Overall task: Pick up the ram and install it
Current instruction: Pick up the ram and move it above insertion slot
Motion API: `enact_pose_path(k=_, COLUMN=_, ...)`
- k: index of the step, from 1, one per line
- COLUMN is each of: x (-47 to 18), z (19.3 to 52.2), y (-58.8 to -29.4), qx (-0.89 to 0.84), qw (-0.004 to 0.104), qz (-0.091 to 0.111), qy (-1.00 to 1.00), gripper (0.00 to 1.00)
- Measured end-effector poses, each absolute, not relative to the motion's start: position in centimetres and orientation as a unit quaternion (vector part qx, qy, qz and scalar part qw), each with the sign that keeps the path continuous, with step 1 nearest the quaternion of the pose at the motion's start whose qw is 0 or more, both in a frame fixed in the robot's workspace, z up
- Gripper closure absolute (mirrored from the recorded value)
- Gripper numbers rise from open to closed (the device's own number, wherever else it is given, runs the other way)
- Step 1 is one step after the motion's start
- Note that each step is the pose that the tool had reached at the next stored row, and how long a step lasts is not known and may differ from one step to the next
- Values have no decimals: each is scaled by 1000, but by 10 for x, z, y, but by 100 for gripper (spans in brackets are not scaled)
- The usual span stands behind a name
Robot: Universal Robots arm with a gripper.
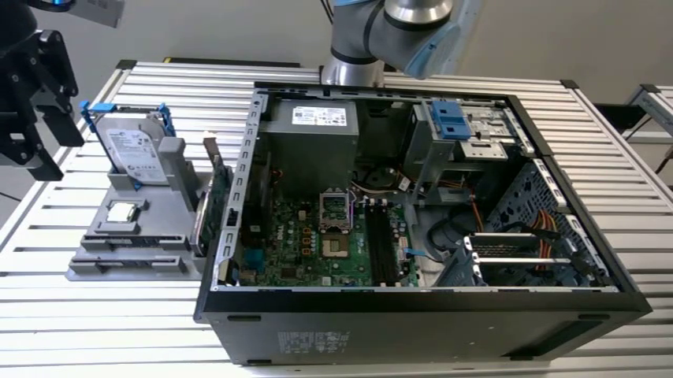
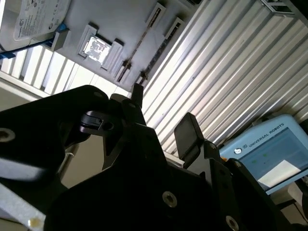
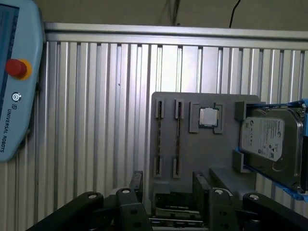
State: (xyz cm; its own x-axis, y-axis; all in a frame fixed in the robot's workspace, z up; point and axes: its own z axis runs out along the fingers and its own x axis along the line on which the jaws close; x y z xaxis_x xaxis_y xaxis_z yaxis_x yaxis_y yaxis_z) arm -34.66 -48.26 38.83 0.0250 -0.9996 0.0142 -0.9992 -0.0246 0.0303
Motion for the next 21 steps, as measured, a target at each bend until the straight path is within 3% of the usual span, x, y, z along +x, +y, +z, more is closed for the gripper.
enact_pose_path(k=21, x=-348, z=382, y=-483, qx=716, qw=15, qz=-6, qy=-698, gripper=0)
